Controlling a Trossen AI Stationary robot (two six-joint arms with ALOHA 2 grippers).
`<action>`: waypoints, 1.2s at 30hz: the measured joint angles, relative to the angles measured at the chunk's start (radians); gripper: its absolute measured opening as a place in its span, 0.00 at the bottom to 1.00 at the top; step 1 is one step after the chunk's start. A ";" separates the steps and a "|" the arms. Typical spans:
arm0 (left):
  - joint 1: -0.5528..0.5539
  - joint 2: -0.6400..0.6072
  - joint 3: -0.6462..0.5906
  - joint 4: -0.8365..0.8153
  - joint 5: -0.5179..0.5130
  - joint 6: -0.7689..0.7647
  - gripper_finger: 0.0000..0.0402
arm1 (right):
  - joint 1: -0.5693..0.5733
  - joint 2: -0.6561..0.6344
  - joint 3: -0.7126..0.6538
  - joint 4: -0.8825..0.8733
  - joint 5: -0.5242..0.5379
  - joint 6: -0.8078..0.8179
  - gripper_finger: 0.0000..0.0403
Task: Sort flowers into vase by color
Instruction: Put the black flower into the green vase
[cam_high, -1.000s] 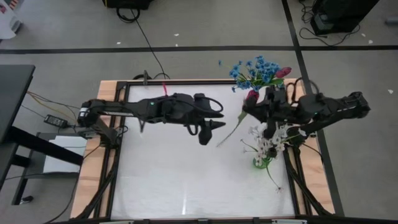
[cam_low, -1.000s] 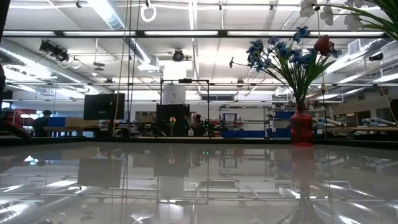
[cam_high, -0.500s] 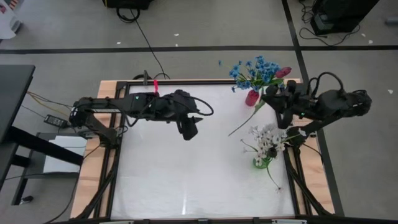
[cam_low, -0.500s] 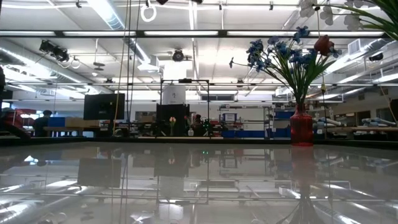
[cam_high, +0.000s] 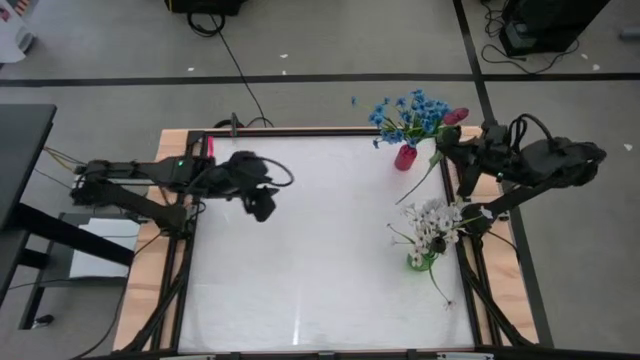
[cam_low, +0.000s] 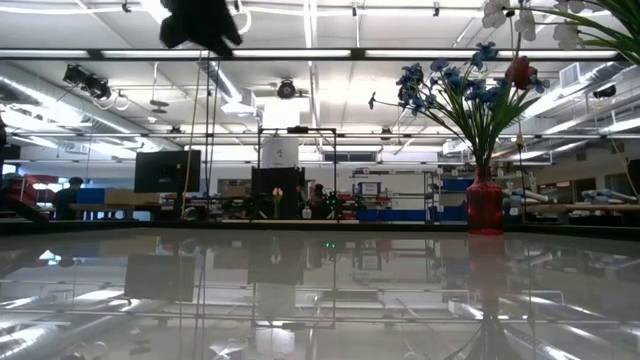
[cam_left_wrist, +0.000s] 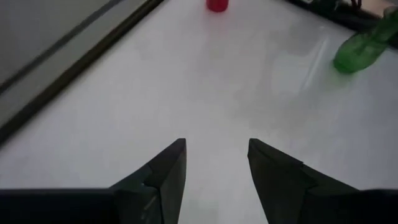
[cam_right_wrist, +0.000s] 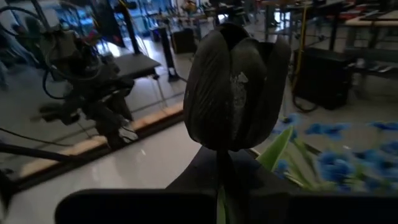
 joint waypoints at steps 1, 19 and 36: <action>0.000 -0.036 -0.051 0.027 0.000 -0.029 0.44 | 0.000 0.002 0.018 -0.031 0.006 -0.003 0.03; -0.118 -0.342 -0.324 0.284 -0.096 -0.029 0.44 | -0.044 0.000 0.243 -0.631 -0.266 0.197 0.03; -0.119 -0.515 -0.368 0.512 -0.152 0.138 0.39 | -0.044 0.000 0.242 -0.532 -0.491 0.183 0.03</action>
